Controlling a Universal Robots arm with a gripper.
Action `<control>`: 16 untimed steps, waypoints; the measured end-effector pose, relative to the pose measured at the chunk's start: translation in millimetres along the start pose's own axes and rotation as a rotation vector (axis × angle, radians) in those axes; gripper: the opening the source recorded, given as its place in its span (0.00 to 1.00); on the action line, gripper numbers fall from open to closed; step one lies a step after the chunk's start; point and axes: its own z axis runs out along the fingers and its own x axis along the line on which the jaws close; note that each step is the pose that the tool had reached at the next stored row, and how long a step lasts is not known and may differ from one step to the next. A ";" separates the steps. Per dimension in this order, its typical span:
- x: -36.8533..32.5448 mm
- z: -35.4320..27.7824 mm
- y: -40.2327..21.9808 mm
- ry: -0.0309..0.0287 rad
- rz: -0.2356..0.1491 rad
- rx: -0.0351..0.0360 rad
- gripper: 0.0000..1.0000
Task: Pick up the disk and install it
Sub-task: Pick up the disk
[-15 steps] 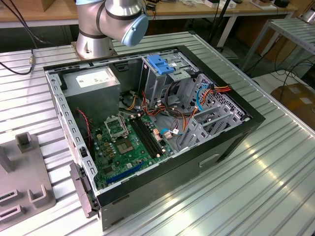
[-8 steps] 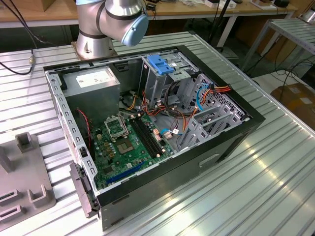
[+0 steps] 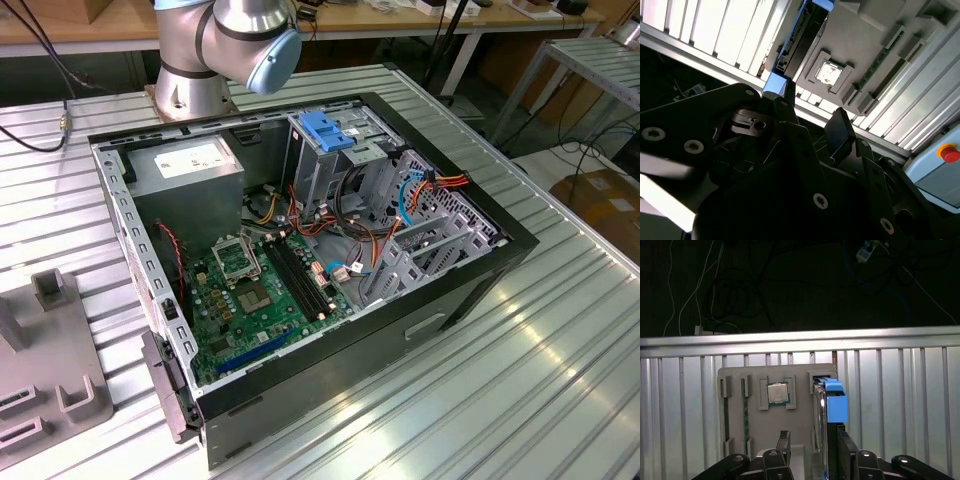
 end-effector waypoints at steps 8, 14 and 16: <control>-4.5 12.7 1.9 0.0010 -0.072 0.0064 0.51; -20.4 24.3 10.8 0.0011 -0.075 0.0079 0.51; -21.8 28.2 14.9 0.0012 -0.075 0.0076 0.51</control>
